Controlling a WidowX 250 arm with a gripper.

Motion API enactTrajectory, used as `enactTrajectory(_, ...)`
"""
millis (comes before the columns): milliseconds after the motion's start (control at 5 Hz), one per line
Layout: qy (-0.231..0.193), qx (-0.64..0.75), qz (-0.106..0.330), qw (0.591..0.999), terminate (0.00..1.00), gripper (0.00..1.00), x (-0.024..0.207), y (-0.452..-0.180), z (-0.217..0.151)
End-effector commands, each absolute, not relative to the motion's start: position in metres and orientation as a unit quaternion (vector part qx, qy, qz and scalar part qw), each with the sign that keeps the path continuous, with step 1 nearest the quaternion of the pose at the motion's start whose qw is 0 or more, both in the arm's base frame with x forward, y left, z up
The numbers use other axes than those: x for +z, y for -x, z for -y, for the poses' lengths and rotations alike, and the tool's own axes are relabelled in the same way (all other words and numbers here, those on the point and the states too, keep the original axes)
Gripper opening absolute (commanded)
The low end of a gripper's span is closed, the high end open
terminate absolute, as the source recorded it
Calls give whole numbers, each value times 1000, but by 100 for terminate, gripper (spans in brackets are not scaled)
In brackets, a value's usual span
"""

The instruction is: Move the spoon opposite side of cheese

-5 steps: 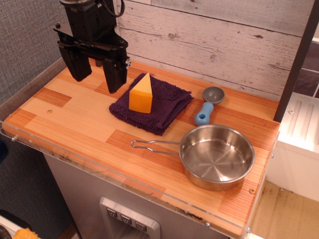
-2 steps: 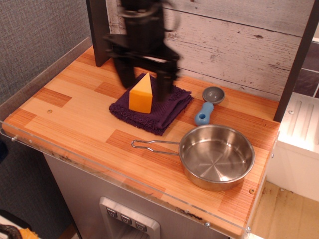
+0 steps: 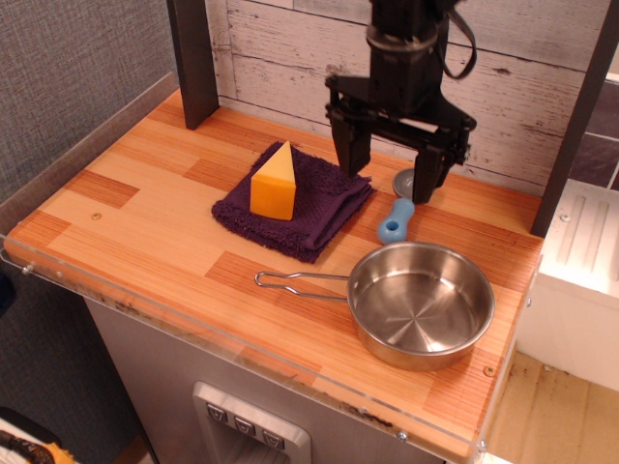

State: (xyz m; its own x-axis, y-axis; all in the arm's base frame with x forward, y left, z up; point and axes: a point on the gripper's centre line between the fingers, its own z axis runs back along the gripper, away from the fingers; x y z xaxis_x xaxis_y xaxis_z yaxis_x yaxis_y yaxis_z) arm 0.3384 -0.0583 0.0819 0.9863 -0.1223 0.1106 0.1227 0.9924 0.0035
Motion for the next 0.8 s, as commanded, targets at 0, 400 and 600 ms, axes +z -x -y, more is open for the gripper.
enactTrajectory(0,-12,-36,64,997,0,100,70,-368,60)
enactTrajectory(400,-18,-34,39,999,0,100,43,-365,70)
enactTrajectory(600,-23,-30,27,999,0,100,29,-360,72)
